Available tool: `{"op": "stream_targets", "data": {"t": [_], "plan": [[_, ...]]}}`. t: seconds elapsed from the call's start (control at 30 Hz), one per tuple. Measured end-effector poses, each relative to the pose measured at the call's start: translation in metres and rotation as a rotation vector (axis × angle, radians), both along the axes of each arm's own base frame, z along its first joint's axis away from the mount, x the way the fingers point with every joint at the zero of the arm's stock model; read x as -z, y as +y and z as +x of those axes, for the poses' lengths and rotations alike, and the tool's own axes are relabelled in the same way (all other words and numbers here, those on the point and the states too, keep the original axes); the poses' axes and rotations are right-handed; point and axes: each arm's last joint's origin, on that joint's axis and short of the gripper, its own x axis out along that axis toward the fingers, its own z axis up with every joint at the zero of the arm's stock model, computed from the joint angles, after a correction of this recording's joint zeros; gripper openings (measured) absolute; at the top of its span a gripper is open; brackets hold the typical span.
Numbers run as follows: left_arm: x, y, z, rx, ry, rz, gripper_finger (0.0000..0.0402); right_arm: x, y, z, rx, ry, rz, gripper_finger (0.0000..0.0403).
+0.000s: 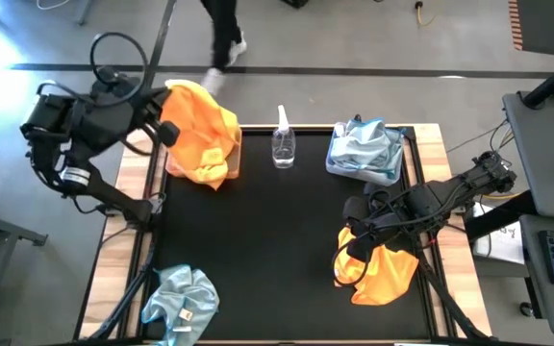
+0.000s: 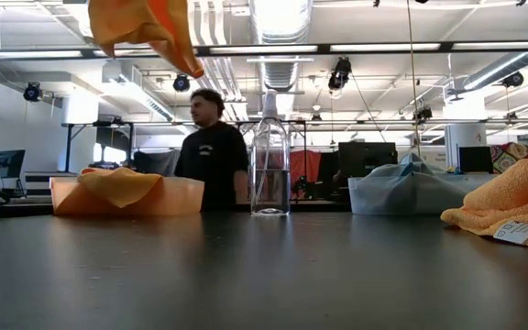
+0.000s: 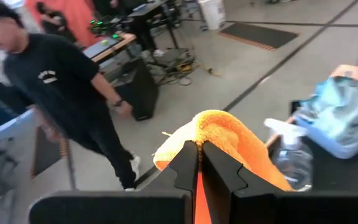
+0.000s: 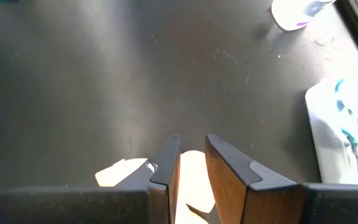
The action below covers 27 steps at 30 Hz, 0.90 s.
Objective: Sort microfiber towel by color & place in baskets
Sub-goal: Put the yellow towel into the orange bin
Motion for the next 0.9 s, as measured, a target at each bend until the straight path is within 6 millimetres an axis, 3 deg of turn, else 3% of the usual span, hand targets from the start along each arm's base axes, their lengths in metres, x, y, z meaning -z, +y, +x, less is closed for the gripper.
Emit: {"op": "stream_targets", "data": {"t": [0.37, 0.9], "plan": [[-0.003, 0.023, -0.018, -0.17, 0.01, 0.019, 0.0, -0.001, -0.002, 0.001, 0.053, -0.037, -0.051, 0.0068], [0.001, 0.062, -0.018, -0.425, 0.159, 0.044, 0.0, -0.004, -0.004, 0.005, 0.113, -0.138, -0.152, 0.0068]]}}
